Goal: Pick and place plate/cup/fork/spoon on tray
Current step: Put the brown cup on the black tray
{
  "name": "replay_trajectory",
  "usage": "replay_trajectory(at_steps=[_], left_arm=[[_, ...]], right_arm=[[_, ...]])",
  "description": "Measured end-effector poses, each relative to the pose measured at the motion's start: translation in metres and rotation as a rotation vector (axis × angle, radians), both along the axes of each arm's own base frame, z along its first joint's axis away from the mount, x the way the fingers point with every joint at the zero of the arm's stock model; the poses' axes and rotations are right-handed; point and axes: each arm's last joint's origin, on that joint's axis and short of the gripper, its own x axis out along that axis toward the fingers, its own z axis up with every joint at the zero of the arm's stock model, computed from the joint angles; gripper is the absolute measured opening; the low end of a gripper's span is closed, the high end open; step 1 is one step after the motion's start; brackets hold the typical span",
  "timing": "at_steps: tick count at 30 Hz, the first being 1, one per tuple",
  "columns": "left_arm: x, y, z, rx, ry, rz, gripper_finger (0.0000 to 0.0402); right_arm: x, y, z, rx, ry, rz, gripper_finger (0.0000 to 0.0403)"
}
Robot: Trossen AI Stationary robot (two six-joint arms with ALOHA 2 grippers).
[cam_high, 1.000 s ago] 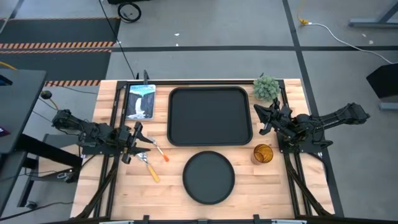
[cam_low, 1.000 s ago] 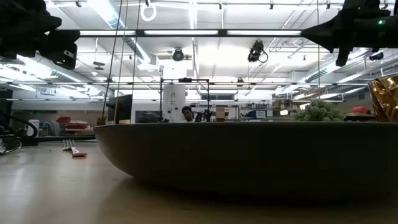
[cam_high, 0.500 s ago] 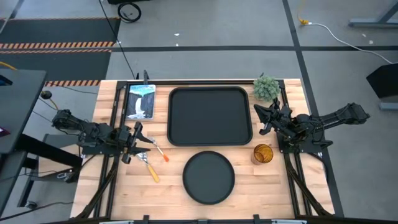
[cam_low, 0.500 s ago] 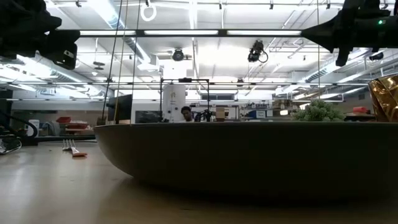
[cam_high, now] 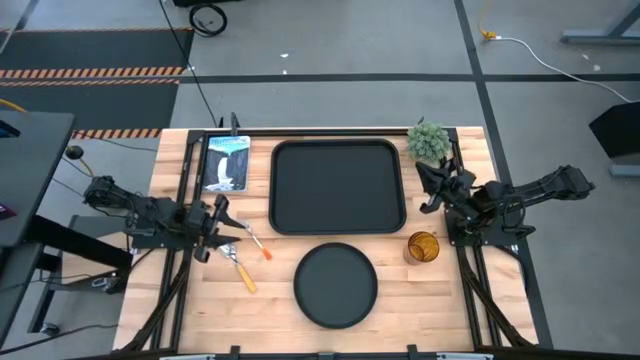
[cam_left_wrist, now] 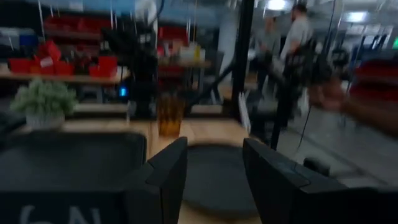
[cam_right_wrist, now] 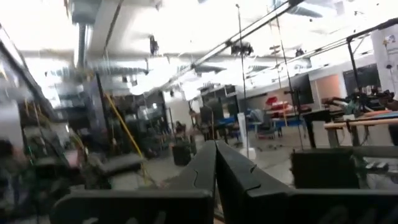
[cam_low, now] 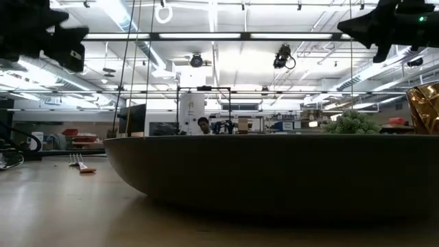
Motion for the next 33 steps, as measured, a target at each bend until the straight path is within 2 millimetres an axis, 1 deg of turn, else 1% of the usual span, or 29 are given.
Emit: replay_trajectory(at_steps=[3, 5, 9, 13, 16, 17, 20, 23, 28, 32, 33], left_arm=[[-0.001, 0.001, 0.007, 0.003, -0.077, 0.006, 0.0165], [-0.002, 0.001, 0.011, 0.029, -0.123, 0.016, 0.0165], [-0.003, 0.001, 0.014, 0.007, -0.152, 0.015, 0.0165], [-0.005, 0.002, 0.021, -0.033, -0.217, 0.011, 0.0165], [-0.007, 0.003, 0.024, -0.048, -0.252, 0.012, 0.0165], [-0.006, 0.003, 0.024, -0.046, -0.248, 0.012, 0.0165], [-0.006, 0.002, 0.023, -0.03, -0.246, 0.016, 0.0165], [-0.006, 0.002, 0.023, -0.052, -0.238, 0.009, 0.0165], [-0.006, 0.002, 0.023, -0.071, -0.234, 0.003, 0.0165], [-0.006, 0.002, 0.022, -0.067, -0.229, 0.003, 0.0165], [-0.006, 0.002, 0.022, -0.067, -0.228, 0.004, 0.0165]], right_arm=[[-0.001, 0.0, 0.002, 0.076, -0.076, 0.043, 0.0016], [-0.001, 0.0, 0.002, 0.091, -0.096, 0.066, 0.0016], [-0.001, 0.001, 0.003, 0.041, -0.083, 0.094, 0.0016], [0.001, 0.001, 0.005, -0.026, -0.075, 0.128, 0.0016], [0.003, -0.002, 0.014, 0.01, -0.078, 0.101, 0.0013], [0.005, -0.003, 0.016, 0.03, -0.055, 0.079, 0.0011], [0.015, -0.006, 0.023, 0.048, 0.096, 0.055, 0.0005], [0.022, -0.01, 0.03, 0.136, 0.249, 0.047, 0.0005], [0.028, -0.013, 0.05, 0.249, 0.488, 0.09, 0.0012], [0.031, -0.011, 0.066, 0.324, 0.61, 0.133, 0.0012], [0.032, -0.011, 0.067, 0.34, 0.648, 0.149, 0.0012]])
